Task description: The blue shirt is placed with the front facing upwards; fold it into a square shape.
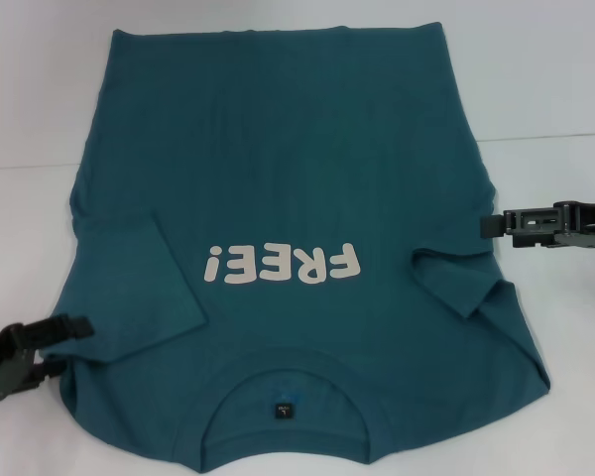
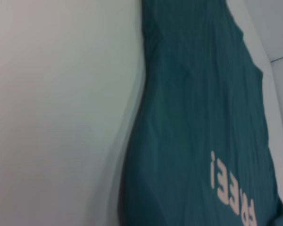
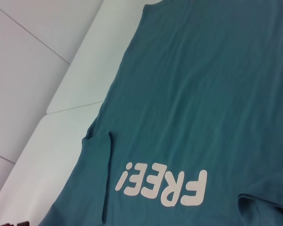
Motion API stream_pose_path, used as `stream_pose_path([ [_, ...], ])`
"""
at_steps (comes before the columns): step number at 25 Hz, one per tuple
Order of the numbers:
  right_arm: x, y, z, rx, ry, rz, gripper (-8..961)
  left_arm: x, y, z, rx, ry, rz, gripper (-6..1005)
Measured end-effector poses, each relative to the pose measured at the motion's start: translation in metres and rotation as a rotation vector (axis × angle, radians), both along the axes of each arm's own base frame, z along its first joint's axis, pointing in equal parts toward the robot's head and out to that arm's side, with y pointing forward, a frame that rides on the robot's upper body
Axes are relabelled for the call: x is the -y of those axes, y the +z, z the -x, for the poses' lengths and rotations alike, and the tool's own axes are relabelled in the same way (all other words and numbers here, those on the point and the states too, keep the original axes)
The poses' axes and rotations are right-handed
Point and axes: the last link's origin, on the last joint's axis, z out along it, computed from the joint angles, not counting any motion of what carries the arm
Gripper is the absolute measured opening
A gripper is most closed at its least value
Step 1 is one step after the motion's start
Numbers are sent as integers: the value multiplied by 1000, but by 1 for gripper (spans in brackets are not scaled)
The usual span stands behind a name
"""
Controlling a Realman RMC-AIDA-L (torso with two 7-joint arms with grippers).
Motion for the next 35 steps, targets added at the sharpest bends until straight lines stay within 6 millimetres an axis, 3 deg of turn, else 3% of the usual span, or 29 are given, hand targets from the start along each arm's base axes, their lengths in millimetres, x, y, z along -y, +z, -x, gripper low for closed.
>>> stream_pose_path([
  [6, 0, 0, 0, 1, 4, -1, 928, -4, 1, -3, 8, 3, -14, 804],
  [14, 0, 0, 0, 0, 5, -2, 928, 10, 6, 16, -27, 85, 1, 801],
  [20, -1, 0, 1, 0, 7, -2, 928, 15, 7, 19, -18, 104, 1, 799],
  [35, 1, 0, 0, -4, 4, 1, 928, -1, 1, 7, 9, 95, 6, 794],
])
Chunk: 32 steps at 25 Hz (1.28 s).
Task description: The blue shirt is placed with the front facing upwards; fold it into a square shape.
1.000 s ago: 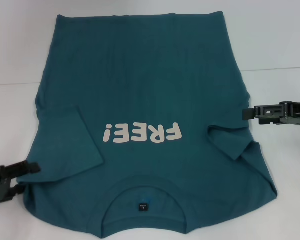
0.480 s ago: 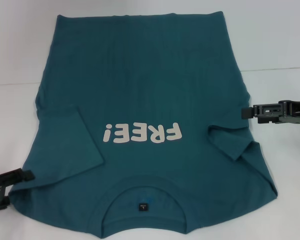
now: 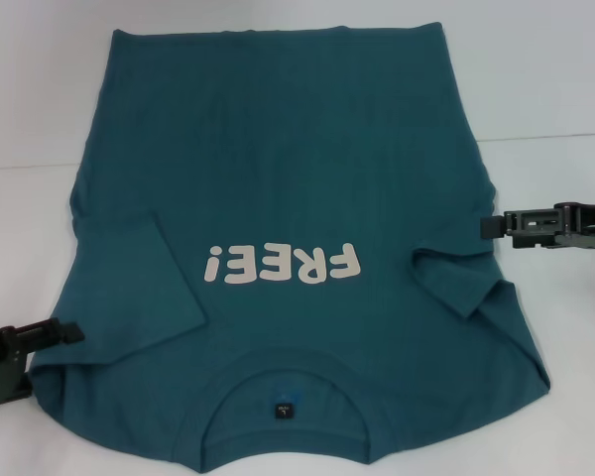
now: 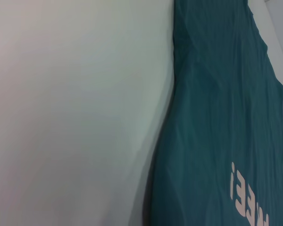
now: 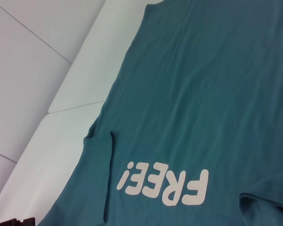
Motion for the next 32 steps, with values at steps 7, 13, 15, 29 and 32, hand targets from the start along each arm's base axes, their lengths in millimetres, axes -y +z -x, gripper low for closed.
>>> stream_pose_path([
  [7, 0, 1, -1, -1, -3, -2, 928, 3, 4, -1, 9, -9, 17, 646],
  [13, 0, 1, -1, -5, -5, -6, 928, 3, 3, -4, 5, -46, 28, 416],
  [15, 1, 1, -1, -5, -4, -5, 928, 3, 3, -4, 5, -54, 28, 368],
  [29, 1, 1, -1, -6, -3, -3, 927, 2, 9, -19, 108, -190, -33, 49],
  [32, 1, 1, -1, -5, -2, -1, 927, 2, 9, -20, 118, -196, -38, 50],
])
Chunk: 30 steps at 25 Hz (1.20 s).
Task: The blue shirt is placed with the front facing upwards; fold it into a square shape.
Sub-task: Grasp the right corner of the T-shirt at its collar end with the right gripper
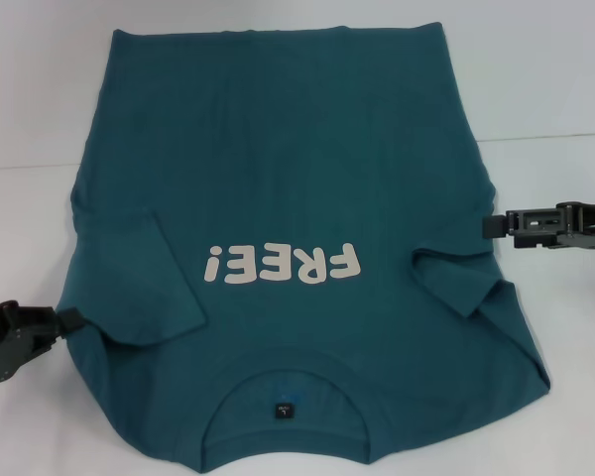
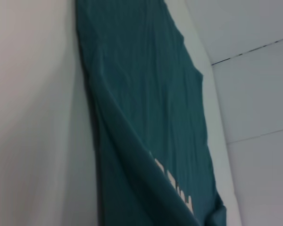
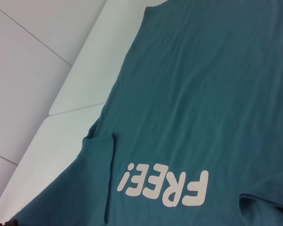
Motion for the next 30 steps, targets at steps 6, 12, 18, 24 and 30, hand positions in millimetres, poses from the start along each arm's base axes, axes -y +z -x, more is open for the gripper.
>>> stream_pose_path([
  [6, 12, 6, -1, -1, 65, 48, 927, -1, 0, 0, -1, 3, -2, 51],
  [12, 16, 14, -7, -36, 52, 2, 927, -4, -3, 2, -13, 23, 1, 51],
  [18, 17, 12, -8, -45, 46, -1, 927, -2, -5, 9, -33, 53, -6, 50],
  [24, 16, 12, -6, -48, 45, 0, 927, 1, -8, 13, -51, 72, -7, 51],
  [30, 13, 12, -3, -50, 51, 0, 927, 0, -9, 13, -43, 86, -4, 97],
])
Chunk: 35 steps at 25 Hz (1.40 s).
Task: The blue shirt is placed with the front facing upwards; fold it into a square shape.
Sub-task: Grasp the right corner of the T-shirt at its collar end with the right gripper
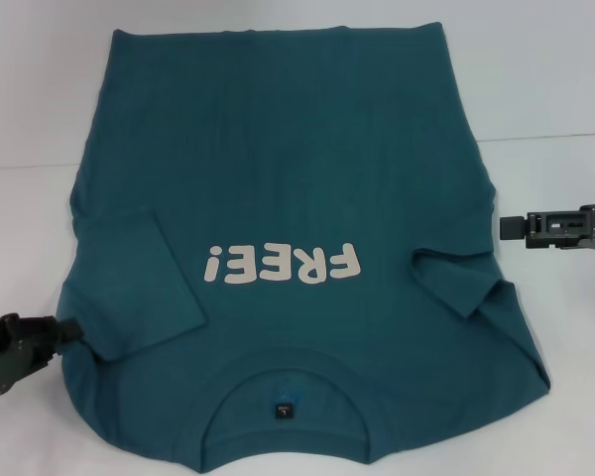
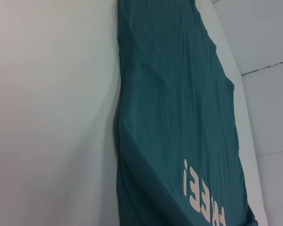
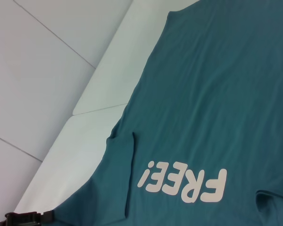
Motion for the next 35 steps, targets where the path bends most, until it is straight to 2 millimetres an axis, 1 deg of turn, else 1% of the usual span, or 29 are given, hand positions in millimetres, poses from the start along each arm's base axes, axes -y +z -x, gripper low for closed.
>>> stream_pose_path([
  [5, 0, 0, 0, -1, 0, 0, 927, 0, -2, -1, -13, -11, 18, 248],
  [10, 0, 0, 0, -4, -5, -1, 927, -2, -7, -6, -35, -41, 56, 175],
  [21, -1, 0, 1, -9, -2, -2, 928, -2, -6, -8, -22, -53, 51, 3],
  [26, -1, 0, 2, -9, -2, -2, 928, -1, -3, -11, -3, -69, 52, 3],
  [31, 0, 0, 1, -9, -4, -2, 928, 2, 8, -18, 64, -124, 20, 3],
  [35, 0, 0, 0, -9, -6, -1, 928, 4, 13, -17, 73, -127, 8, 3],
])
